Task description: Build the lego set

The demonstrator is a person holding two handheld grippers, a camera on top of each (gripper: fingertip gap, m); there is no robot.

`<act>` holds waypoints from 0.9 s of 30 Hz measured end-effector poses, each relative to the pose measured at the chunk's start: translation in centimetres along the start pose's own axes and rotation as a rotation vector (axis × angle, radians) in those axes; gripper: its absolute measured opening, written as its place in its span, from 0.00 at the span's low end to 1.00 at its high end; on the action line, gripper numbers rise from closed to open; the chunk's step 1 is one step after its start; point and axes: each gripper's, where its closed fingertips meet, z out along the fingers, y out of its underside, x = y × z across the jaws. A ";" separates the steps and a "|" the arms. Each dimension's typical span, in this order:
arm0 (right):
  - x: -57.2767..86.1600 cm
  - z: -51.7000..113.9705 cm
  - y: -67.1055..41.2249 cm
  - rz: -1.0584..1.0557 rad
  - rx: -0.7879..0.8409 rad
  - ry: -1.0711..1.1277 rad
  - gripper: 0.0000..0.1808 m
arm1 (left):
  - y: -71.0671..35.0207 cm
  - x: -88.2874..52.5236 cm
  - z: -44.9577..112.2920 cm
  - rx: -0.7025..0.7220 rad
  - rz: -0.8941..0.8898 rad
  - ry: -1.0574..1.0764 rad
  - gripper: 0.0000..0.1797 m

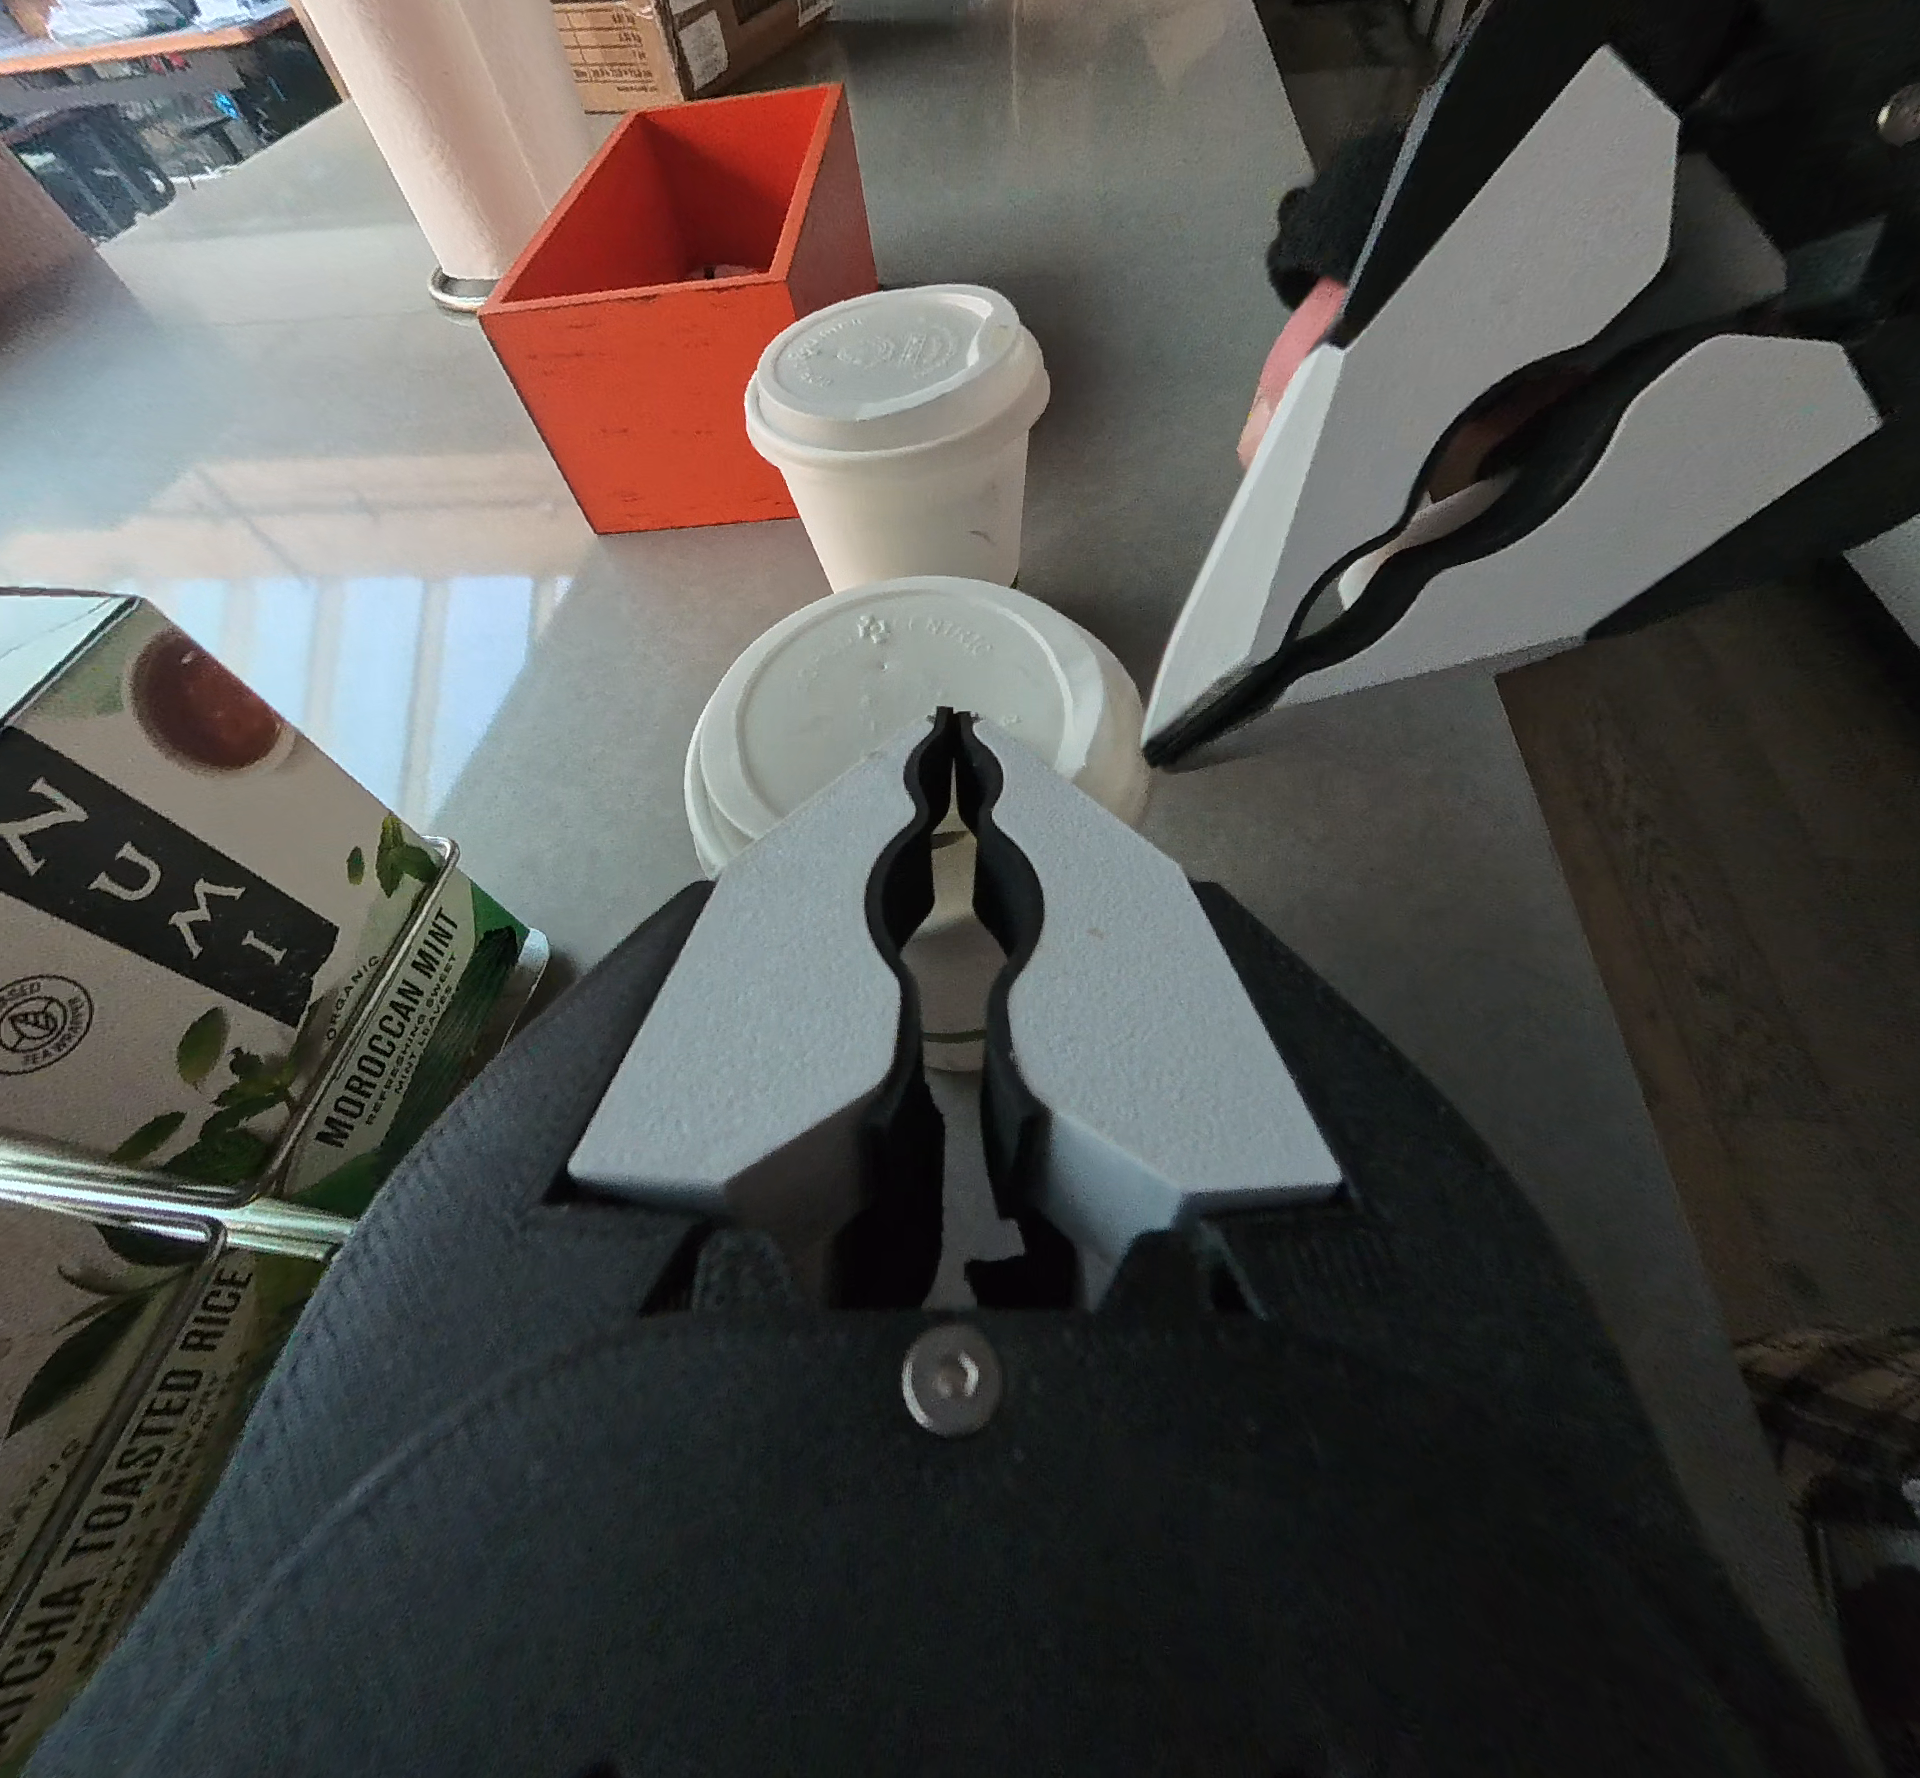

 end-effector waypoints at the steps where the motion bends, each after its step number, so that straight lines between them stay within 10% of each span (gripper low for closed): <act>1: 0.0 0.0 -0.1 0.008 -0.004 -0.007 0.00 | 0.0 0.0 0.0 0.000 -0.001 0.002 0.00; 27: -0.3 0.7 0.3 0.022 -0.065 -0.024 0.03 | -0.3 0.5 0.5 0.026 0.013 0.009 0.00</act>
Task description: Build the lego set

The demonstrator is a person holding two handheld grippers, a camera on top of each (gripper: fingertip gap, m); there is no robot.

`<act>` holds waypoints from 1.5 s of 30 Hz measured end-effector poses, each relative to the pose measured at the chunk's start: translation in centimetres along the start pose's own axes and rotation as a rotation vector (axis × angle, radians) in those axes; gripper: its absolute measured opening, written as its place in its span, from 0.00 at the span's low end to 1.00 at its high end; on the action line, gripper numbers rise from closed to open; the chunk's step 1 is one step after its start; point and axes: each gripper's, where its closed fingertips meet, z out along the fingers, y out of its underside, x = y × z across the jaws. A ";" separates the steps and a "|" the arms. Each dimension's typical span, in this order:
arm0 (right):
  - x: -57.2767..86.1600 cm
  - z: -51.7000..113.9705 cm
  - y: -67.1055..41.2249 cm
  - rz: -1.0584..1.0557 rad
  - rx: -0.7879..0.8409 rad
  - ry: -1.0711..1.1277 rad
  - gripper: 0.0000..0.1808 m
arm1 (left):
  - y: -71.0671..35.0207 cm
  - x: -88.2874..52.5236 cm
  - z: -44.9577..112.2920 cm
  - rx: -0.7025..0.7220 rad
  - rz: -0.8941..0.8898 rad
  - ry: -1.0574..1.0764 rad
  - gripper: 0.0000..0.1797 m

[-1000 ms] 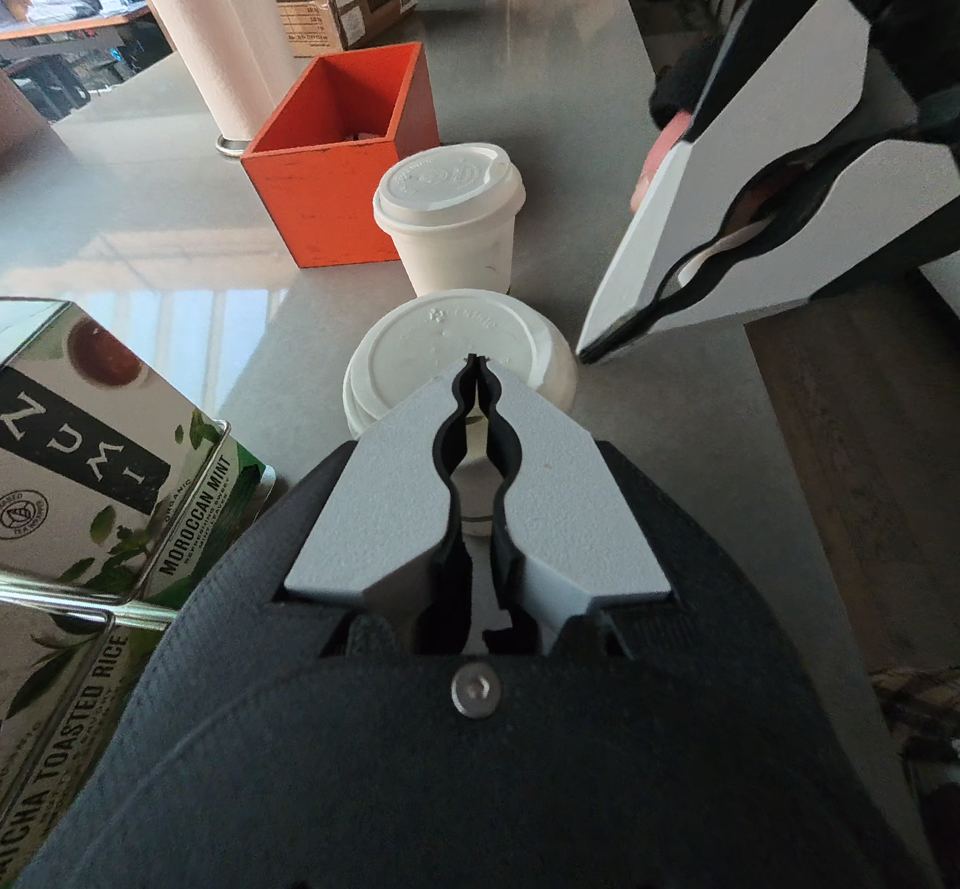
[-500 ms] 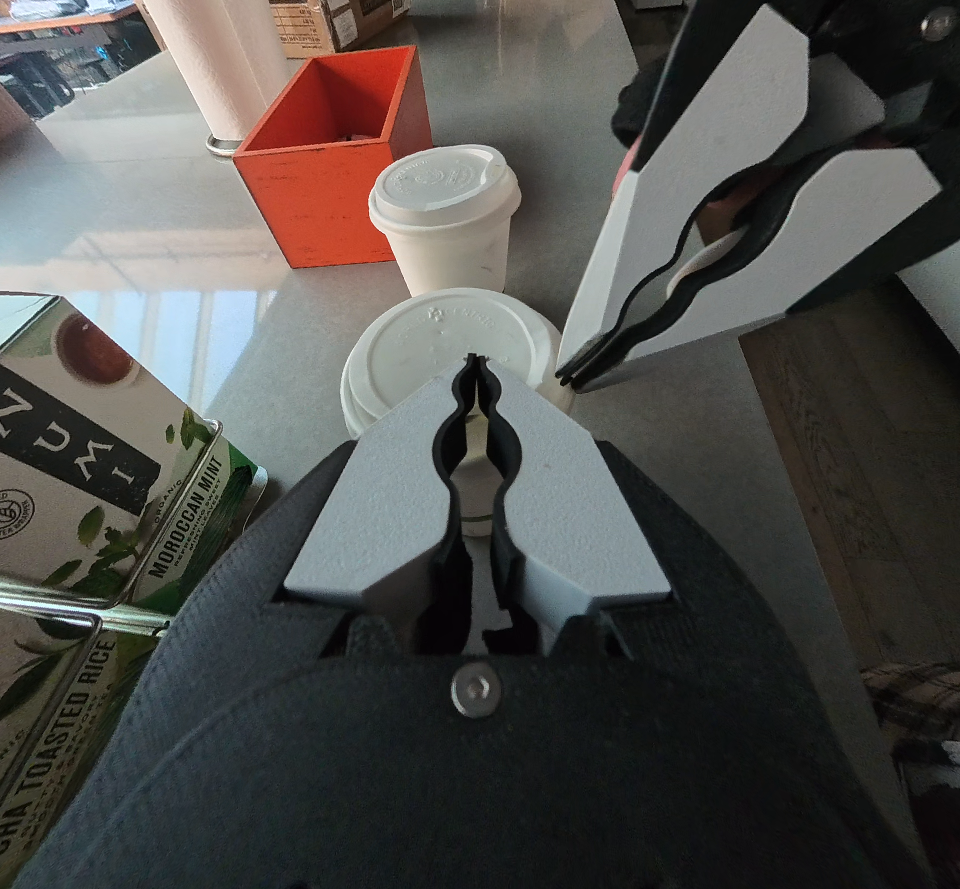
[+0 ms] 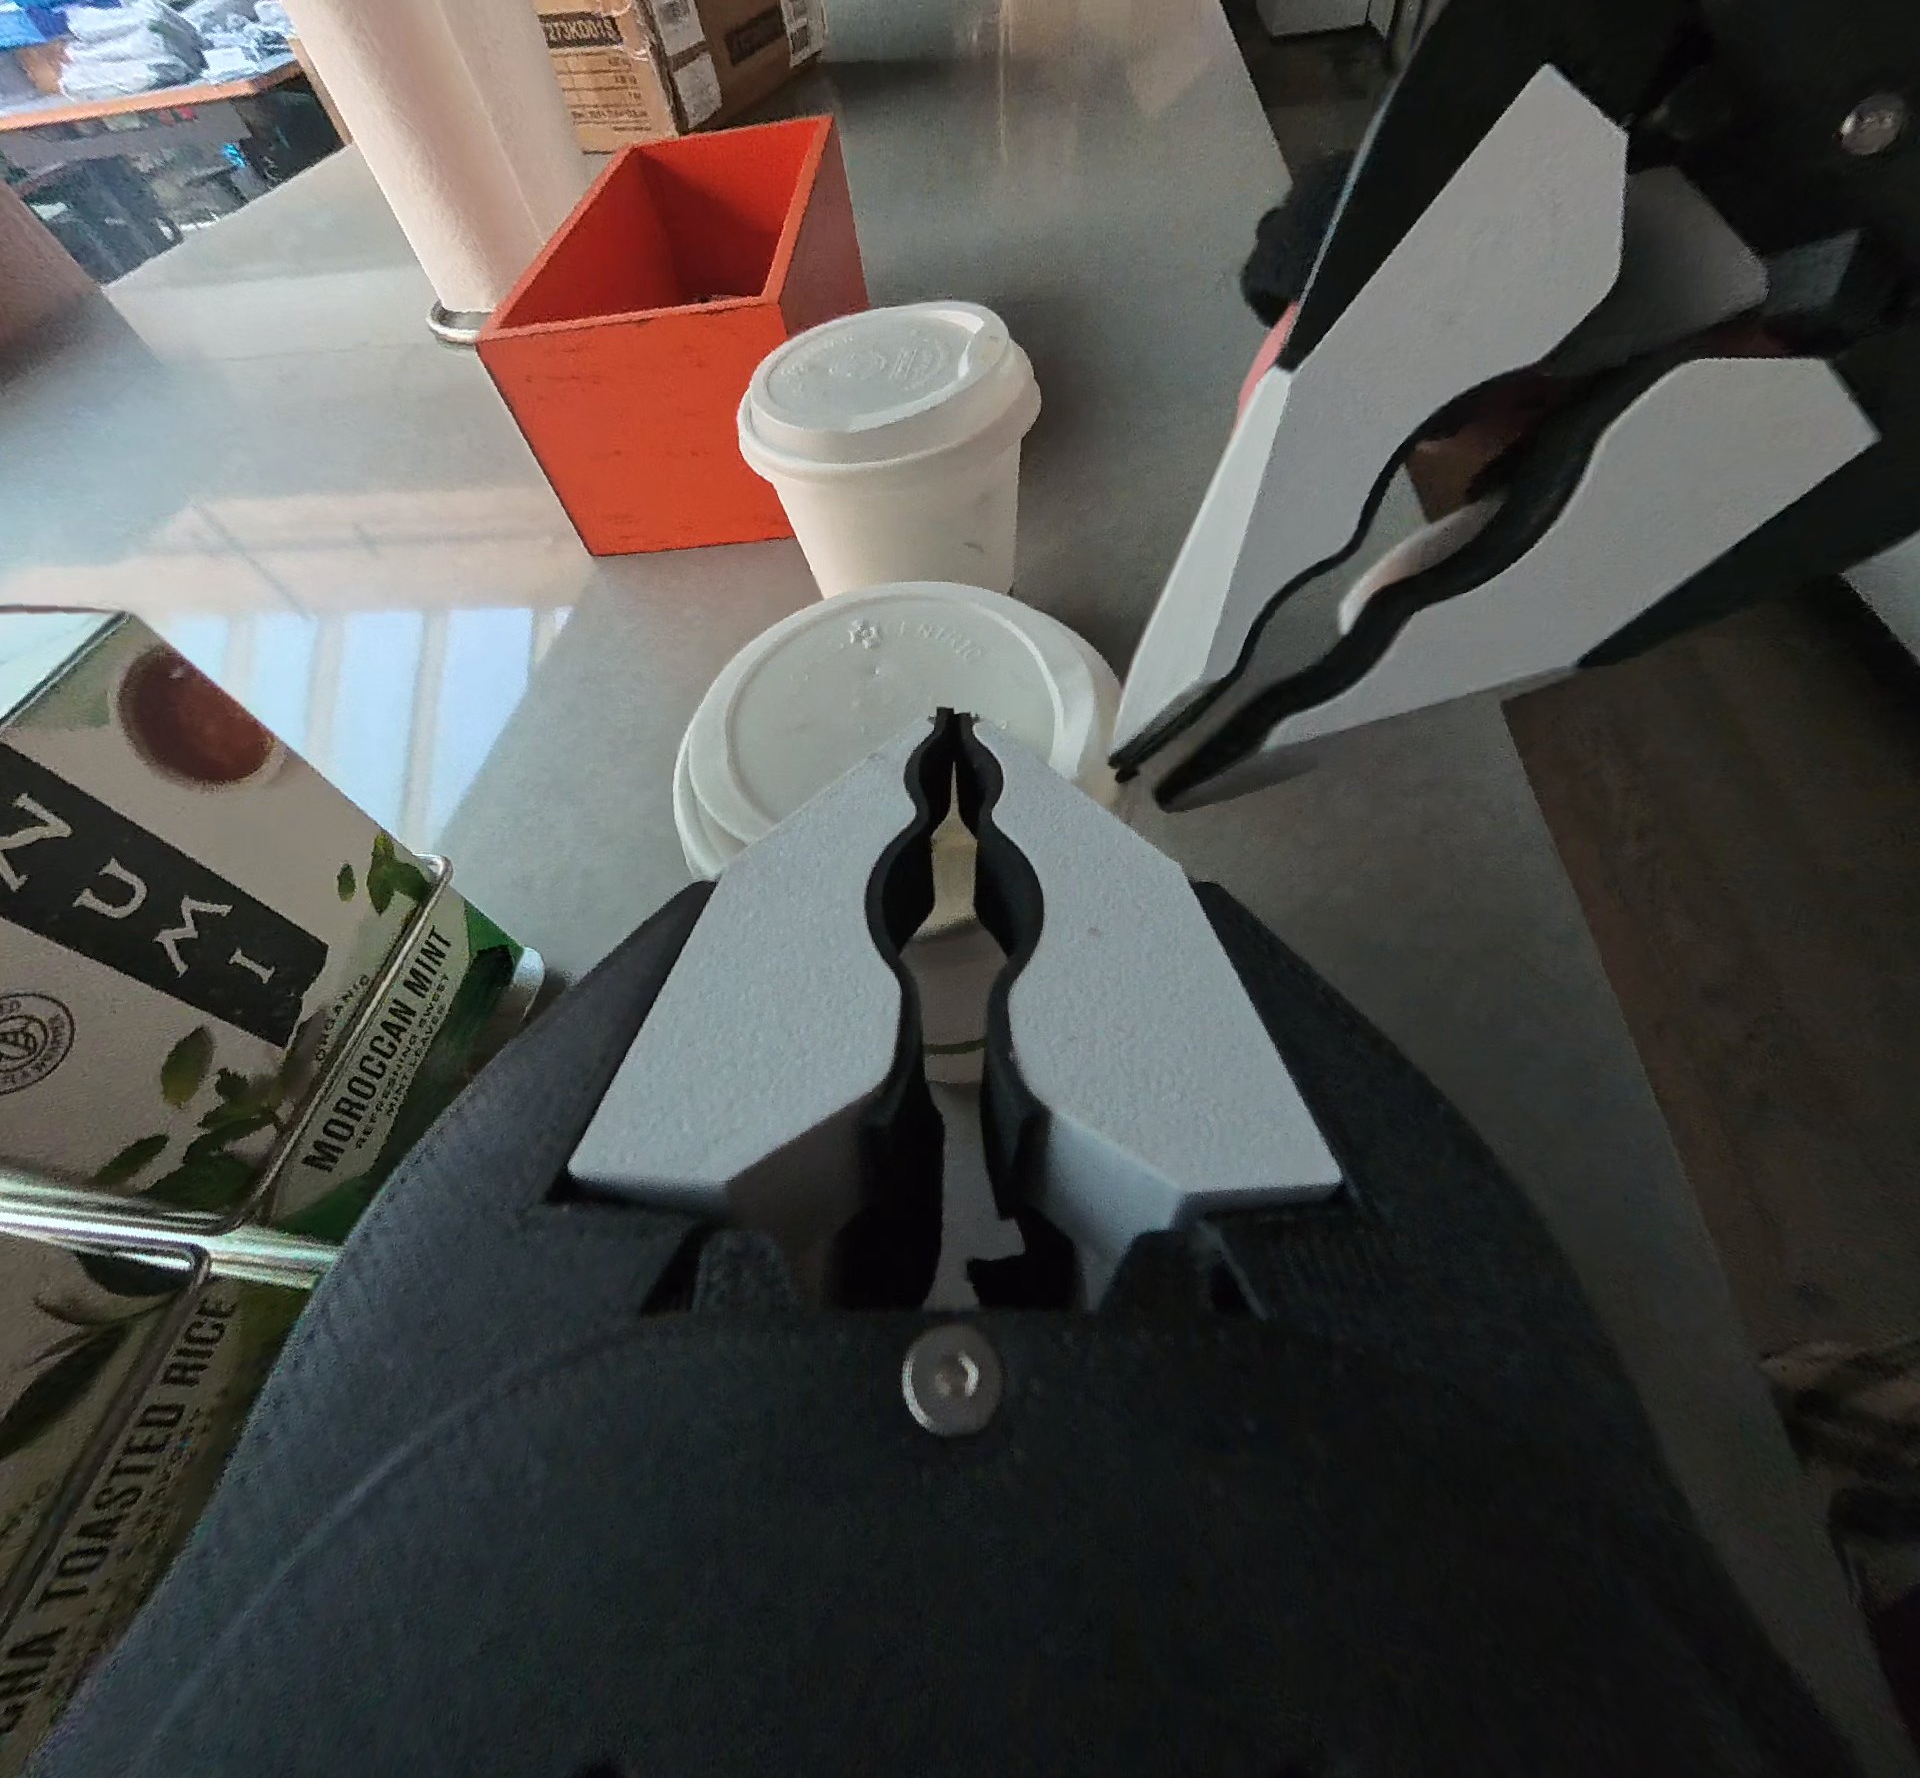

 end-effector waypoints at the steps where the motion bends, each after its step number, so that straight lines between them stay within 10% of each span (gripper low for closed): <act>1: -0.4 -0.4 -0.4 0.036 0.031 -0.026 0.01 | -0.1 -0.1 -0.1 -0.006 -0.007 0.007 0.00; 13: 2.0 -0.7 3.0 0.226 0.036 0.020 0.00 | -0.2 -0.2 -1.2 -0.049 -0.034 0.082 0.00; 19: 1.6 -1.5 3.8 0.504 0.087 -0.006 0.29 | -0.1 -3.7 -3.9 0.006 -0.166 0.029 0.14; 25: 0.5 1.7 3.7 0.781 0.184 -0.023 0.34 | 1.9 -4.5 -3.1 0.027 -0.460 0.174 0.26; 32: 1.3 2.6 4.5 0.713 0.205 -0.030 0.33 | 1.6 -1.5 -2.5 0.069 -0.478 0.257 0.17; 41: 0.9 2.7 4.1 0.694 0.252 -0.126 0.42 | 4.4 -1.5 -2.3 -0.017 -0.418 0.299 0.47; 45: 0.9 2.9 3.9 0.689 0.265 -0.130 0.35 | 4.3 -0.8 -0.3 -0.028 -0.389 0.364 0.40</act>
